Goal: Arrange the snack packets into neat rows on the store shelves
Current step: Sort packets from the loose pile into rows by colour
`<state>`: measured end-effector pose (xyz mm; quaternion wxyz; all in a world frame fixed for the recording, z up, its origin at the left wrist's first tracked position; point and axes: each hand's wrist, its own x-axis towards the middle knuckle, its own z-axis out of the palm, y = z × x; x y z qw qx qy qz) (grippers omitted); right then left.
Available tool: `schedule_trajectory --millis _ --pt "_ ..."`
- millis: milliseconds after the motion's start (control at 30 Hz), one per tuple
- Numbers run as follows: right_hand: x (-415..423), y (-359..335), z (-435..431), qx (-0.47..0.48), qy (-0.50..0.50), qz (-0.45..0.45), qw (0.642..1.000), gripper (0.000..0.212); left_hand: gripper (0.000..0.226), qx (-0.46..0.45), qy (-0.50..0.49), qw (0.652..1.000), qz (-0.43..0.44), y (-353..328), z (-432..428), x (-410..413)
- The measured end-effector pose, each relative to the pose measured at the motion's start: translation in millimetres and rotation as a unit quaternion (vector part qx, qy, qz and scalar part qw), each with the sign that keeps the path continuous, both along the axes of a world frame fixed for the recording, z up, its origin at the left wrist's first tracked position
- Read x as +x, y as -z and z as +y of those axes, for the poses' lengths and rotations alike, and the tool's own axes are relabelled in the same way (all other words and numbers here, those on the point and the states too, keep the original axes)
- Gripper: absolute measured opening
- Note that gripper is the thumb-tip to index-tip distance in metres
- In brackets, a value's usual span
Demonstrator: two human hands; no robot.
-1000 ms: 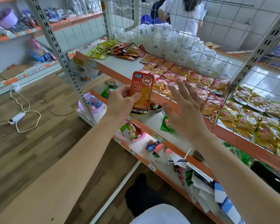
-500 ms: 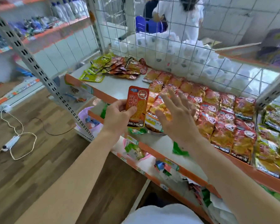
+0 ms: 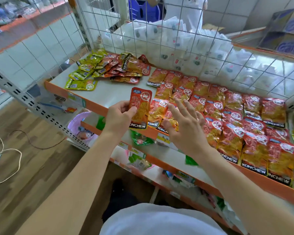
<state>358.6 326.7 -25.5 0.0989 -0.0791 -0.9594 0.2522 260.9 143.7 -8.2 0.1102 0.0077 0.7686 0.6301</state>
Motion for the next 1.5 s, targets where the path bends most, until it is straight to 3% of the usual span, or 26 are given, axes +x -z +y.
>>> schedule_trajectory --millis 100,333,567,800,1000,1133,1333,1500 --pt "-22.2 4.5 3.1 -0.001 0.029 -0.005 1.0 0.054 0.013 -0.019 0.018 1.0 0.016 11.5 6.2 -30.7" --pt "-83.1 20.8 -6.1 0.039 0.069 -0.058 0.995 0.055 0.048 -0.068 0.109 0.986 0.107 35.4 24.0 -107.5" --pt "-125.4 33.0 -8.2 0.115 0.073 -0.122 0.983 0.065 0.039 -0.153 0.216 0.917 0.297 55.4 40.8 -156.1" --pt "-130.0 42.1 -26.0 0.139 0.128 -0.12 0.975 0.064 0.039 -0.214 0.232 0.868 0.384 80.1 49.0 -162.9" --pt "-125.2 47.7 -35.4 0.154 0.169 -0.104 0.968 0.061 0.033 -0.311 0.203 0.836 0.403 85.2 50.4 -162.0" --pt "-125.9 46.5 -34.0 0.145 0.167 -0.103 0.97 0.062 0.03 -0.329 0.213 0.832 0.393 86.5 51.0 -162.5" --pt "-123.6 48.2 -33.5 0.169 0.162 -0.105 0.966 0.061 0.051 -0.371 0.255 0.805 0.387 85.6 53.0 -161.0" --pt "-121.8 48.4 -35.5 0.203 0.147 -0.123 0.96 0.069 0.055 -0.385 0.257 0.801 0.38 84.6 54.5 -161.3"
